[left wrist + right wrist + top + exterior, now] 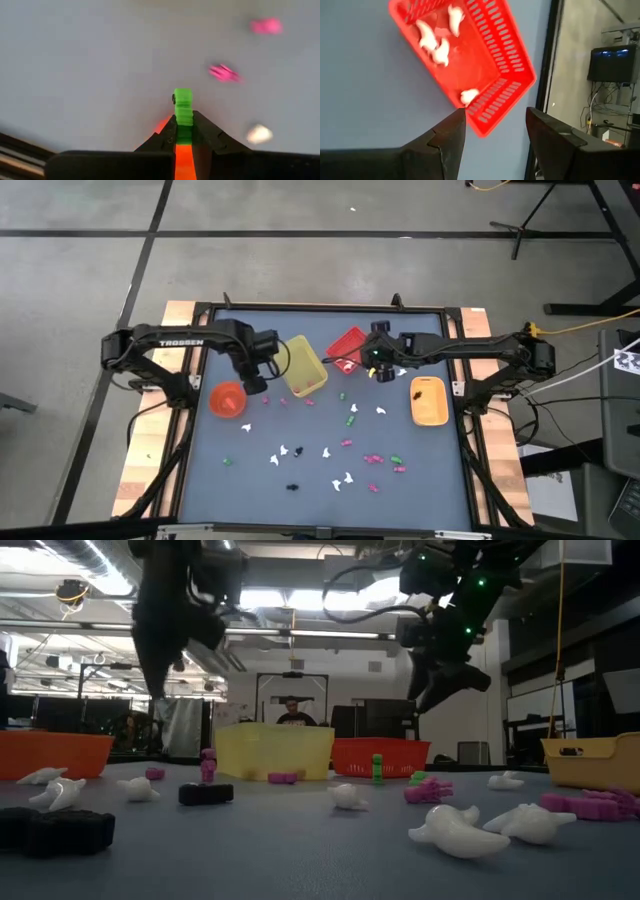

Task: Sort Halloween decoration
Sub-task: Put the green skeleton toy into the orange bin, then put the white ghost toy into the red bin

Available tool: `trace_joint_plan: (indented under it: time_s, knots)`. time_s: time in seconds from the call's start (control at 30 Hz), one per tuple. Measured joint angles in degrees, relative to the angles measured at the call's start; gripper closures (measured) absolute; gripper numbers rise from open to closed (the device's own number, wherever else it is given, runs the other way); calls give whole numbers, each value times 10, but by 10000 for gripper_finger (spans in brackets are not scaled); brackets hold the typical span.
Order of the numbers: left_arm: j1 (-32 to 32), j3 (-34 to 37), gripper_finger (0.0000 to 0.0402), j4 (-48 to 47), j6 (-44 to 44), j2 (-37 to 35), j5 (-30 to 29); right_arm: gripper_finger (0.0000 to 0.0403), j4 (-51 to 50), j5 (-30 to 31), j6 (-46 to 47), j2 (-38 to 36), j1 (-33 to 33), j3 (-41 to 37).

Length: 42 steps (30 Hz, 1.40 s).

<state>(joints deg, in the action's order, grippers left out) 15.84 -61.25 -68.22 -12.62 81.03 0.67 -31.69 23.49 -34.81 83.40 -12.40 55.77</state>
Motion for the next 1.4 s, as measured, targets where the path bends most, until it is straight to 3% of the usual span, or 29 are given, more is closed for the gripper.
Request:
trace_joint_plan:
  time_s: [0.17, 0.33, 0.77, 1.13, 1.4]
  knots:
    - [-67, -6, 387, -53, -98, 0, 38, 196, -16, 0, 0, 0, 0, 0]
    - [-137, 3, 387, -106, -169, 0, 41, 196, -15, 0, 0, 0, 0, 0]
    - [-252, 57, 372, -117, -280, 0, -11, 196, -15, -10, 0, 0, 0, 0]
    - [-275, 69, 276, -112, -309, 0, -66, 196, -14, -133, 33, 0, 1, 0]
    - [-275, 69, 265, -104, -309, 0, -63, 196, -26, -224, 175, 0, 1, 0]
